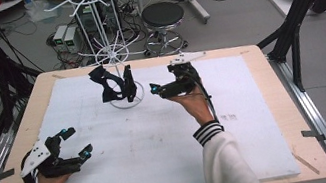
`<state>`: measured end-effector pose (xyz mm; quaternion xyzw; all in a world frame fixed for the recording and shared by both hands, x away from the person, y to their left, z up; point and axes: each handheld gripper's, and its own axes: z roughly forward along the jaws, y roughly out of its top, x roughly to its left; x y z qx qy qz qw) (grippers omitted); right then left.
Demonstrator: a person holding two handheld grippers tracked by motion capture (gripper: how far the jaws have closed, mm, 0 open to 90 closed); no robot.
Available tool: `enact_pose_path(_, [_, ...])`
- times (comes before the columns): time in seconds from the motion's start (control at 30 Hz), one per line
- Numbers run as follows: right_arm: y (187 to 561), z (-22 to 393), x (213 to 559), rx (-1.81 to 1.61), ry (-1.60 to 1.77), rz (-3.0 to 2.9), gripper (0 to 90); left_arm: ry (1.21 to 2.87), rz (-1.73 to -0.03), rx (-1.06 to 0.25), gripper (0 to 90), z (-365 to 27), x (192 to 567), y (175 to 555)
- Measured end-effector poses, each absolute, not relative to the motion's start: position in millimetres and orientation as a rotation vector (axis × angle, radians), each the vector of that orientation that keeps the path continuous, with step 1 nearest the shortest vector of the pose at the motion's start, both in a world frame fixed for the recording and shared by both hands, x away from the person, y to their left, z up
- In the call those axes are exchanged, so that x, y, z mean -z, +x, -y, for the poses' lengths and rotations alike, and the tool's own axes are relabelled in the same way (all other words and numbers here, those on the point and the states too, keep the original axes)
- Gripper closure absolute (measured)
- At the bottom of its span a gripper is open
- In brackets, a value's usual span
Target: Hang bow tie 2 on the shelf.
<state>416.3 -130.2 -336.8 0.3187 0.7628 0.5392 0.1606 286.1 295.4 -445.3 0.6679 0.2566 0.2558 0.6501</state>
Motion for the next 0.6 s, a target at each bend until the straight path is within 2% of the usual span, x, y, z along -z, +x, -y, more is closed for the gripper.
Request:
enact_pose_path(0.3, [359,184,339,-1.586,0.79,-2.023,0.7,1.508,-0.586,-0.583,11.7,-296,445,285])
enact_pose_path(0.6, [305,247,371,-1.58,0.817,-1.836,0.7,1.501,-0.591,-0.59,11.7,-294,447,284])
